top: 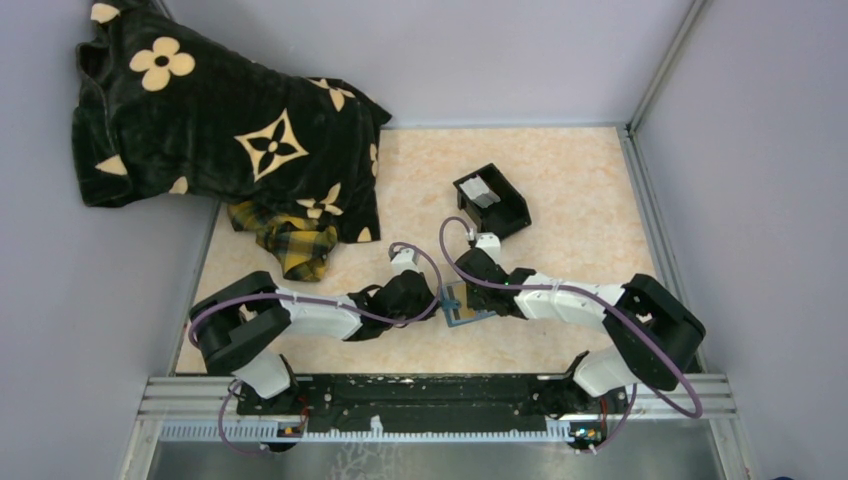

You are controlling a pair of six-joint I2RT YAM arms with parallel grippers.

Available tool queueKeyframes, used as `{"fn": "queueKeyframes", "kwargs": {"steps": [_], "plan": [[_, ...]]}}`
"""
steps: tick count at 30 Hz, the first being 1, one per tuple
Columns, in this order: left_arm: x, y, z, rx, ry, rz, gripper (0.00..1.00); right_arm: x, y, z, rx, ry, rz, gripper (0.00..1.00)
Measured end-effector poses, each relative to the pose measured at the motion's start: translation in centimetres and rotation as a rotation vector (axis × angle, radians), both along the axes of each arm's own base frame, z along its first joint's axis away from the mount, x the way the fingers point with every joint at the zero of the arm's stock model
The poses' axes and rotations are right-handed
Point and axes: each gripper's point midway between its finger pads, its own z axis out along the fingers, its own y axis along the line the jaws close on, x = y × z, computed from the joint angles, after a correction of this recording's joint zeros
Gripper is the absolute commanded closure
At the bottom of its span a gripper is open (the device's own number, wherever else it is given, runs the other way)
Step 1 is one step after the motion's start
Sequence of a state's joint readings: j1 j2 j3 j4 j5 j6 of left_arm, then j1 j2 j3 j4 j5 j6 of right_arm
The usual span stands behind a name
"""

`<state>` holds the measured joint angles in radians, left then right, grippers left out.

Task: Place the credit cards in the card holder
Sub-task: Insert the credit card into the card holder.

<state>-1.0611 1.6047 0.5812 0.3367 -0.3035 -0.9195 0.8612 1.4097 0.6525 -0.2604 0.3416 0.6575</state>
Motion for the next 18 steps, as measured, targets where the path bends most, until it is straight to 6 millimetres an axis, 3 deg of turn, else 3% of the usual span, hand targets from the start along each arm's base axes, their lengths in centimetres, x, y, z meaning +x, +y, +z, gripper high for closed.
{"fn": "queueKeyframes", "kwargs": {"steps": [7,13,18], "plan": [[0.0,0.0,0.0,-0.001,0.0,0.0,0.89,-0.2,0.6,0.0,0.019,0.006,0.021,1.0],[-0.2,0.5,0.1,0.003,-0.001,0.01,0.77,-0.3,0.7,0.0,0.02,0.007,0.023,1.0],[-0.7,2.5,0.4,0.026,0.0,0.044,0.68,-0.6,0.8,0.4,0.018,0.004,0.033,0.83]]}}
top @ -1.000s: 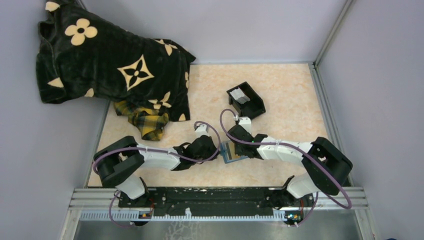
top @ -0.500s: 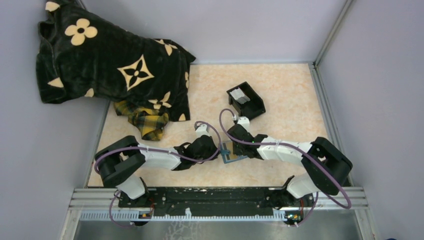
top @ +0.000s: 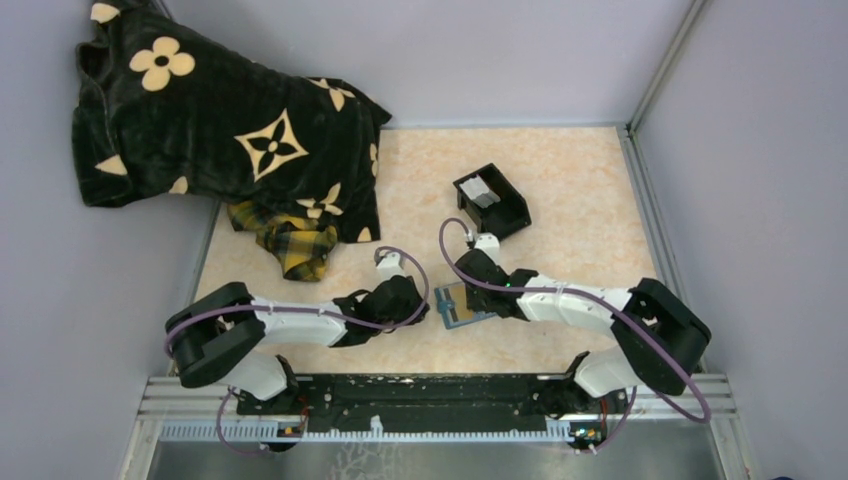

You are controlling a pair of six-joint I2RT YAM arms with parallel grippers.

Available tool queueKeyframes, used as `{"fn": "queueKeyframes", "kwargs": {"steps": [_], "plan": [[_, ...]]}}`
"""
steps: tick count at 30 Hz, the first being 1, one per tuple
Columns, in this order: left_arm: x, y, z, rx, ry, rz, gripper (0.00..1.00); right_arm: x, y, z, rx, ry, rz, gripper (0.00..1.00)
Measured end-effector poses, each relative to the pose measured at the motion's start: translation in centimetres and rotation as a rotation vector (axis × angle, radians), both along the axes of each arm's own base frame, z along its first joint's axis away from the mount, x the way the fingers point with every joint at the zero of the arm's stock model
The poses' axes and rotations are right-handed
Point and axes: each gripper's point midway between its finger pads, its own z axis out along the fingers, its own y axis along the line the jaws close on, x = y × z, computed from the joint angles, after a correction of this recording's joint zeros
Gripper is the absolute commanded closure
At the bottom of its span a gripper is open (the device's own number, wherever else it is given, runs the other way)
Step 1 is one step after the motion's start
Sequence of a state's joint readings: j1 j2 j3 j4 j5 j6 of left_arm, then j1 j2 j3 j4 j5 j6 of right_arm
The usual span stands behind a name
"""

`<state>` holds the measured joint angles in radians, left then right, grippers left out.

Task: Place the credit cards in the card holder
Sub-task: Insert the credit card into the card holder, then close the card holder at the center of the board.

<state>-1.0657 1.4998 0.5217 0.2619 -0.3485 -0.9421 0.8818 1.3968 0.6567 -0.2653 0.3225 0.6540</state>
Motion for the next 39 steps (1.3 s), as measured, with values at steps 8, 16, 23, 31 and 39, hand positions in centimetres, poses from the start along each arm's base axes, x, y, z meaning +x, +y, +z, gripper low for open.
{"fn": "queueKeyframes", "kwargs": {"steps": [8,16,23,31,39], "plan": [[-1.5,1.8,0.6,0.016,0.003,0.013,0.6,0.6,-0.7,4.5,0.035,-0.096,-0.017,0.51],[-5.3,-0.5,0.2,-0.002,0.027,-0.051,0.54,0.4,-3.4,6.2,0.085,-0.153,-0.08,0.42],[-6.6,-3.8,0.3,-0.073,0.042,-0.057,0.48,-1.1,-7.1,3.0,0.105,-0.094,-0.159,0.23],[-6.6,-4.7,0.4,-0.105,0.059,-0.031,0.47,-2.4,-7.2,0.9,0.206,-0.049,-0.173,0.15],[-6.4,-5.0,0.4,-0.114,0.066,-0.009,0.46,-2.0,-6.0,0.9,0.375,-0.088,-0.209,0.15]]}}
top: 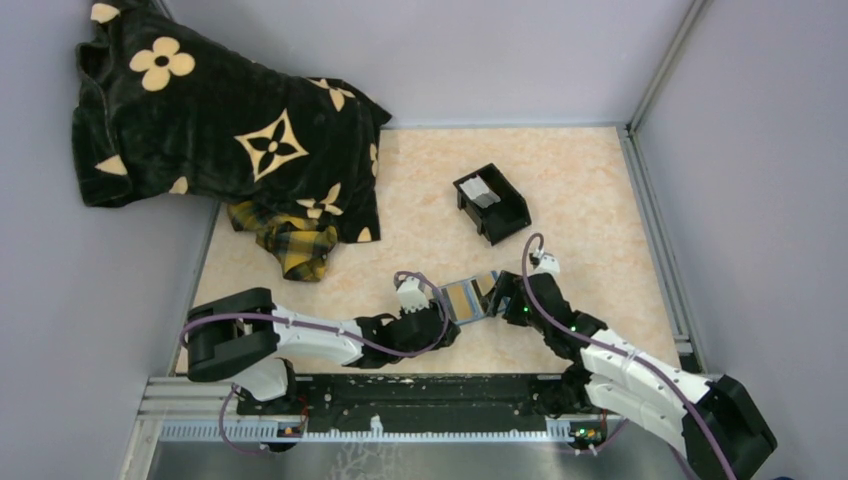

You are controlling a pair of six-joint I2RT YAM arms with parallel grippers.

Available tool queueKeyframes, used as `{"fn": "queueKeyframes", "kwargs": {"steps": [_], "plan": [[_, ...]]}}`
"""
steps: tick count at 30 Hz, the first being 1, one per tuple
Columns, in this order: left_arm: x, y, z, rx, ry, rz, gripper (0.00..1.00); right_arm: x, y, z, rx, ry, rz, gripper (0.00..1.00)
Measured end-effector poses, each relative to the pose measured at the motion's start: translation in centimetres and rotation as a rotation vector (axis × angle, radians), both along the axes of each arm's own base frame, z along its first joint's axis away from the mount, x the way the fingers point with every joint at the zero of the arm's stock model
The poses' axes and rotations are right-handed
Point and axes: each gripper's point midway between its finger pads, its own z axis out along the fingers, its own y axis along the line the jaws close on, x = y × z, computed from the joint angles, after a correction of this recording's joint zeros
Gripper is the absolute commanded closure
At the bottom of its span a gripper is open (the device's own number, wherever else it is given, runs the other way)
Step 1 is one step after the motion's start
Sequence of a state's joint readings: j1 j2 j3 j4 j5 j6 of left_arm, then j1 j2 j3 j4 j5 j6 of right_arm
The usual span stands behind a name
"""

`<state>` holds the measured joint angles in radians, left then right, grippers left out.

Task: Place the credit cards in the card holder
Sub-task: Close the card holder at the center of the board.

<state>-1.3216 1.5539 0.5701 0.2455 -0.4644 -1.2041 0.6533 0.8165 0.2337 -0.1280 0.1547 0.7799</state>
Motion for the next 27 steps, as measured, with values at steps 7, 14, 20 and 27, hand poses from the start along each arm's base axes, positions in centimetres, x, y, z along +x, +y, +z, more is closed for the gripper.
{"fn": "queueKeyframes", "kwargs": {"steps": [7,14,20,27], "plan": [[0.4,0.3,0.0,0.015,-0.001,0.037,0.42,0.5,0.6,0.3,0.113,-0.055,-0.041,0.15],[1.0,2.0,-0.1,0.061,-0.021,0.103,0.4,0.4,0.8,0.6,0.231,-0.124,-0.068,0.17],[2.1,5.1,0.0,0.173,-0.075,0.175,0.32,0.1,0.8,0.8,0.281,-0.132,-0.083,0.18],[4.5,7.6,-0.2,0.296,-0.115,0.235,0.32,0.6,1.7,0.7,0.296,-0.13,-0.066,0.19]]}}
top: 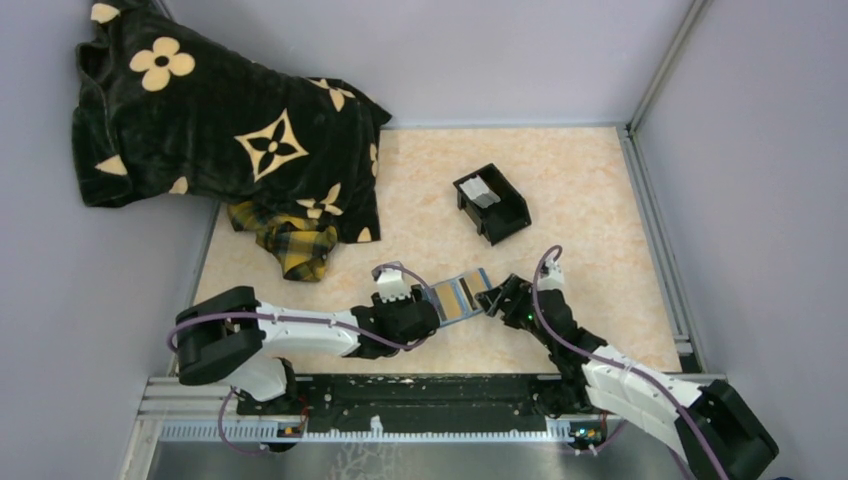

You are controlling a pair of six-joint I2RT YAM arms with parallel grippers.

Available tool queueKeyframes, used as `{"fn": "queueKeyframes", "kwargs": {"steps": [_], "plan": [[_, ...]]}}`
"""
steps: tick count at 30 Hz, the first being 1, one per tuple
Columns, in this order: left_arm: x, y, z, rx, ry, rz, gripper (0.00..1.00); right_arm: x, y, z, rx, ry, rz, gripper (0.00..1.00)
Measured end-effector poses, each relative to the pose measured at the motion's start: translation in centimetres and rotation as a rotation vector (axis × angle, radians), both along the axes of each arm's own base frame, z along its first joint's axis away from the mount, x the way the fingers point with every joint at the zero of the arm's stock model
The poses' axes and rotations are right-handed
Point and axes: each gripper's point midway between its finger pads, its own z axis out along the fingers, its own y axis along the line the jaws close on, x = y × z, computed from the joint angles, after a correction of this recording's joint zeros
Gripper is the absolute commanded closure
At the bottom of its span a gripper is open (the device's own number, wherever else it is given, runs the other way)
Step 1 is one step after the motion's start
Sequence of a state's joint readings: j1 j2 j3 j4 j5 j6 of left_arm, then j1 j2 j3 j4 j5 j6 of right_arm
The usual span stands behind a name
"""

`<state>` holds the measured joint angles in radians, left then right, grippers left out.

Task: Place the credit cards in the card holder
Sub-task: Close the card holder at the center of the board.

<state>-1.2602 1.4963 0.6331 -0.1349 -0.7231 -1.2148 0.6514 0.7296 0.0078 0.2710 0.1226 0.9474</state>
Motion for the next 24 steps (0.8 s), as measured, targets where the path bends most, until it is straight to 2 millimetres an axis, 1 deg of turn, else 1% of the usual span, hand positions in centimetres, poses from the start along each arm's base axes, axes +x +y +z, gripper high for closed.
{"fn": "queueKeyframes", "kwargs": {"steps": [8,14,19,24], "plan": [[1.6,0.2,0.0,0.01,-0.029,0.019,0.35,0.5,0.7,0.0,0.005,-0.016,0.025,0.2],[4.0,0.6,0.2,-0.059,-0.053,0.057,0.38,0.4,0.8,-0.1,-0.015,-0.027,0.043,0.21],[4.8,-0.2,0.2,-0.093,-0.063,0.045,0.4,0.6,1.1,-0.2,-0.021,-0.036,0.058,0.24],[4.8,-1.1,0.2,-0.119,-0.066,0.025,0.41,0.9,1.8,-0.3,-0.002,-0.041,0.073,0.27]]}}
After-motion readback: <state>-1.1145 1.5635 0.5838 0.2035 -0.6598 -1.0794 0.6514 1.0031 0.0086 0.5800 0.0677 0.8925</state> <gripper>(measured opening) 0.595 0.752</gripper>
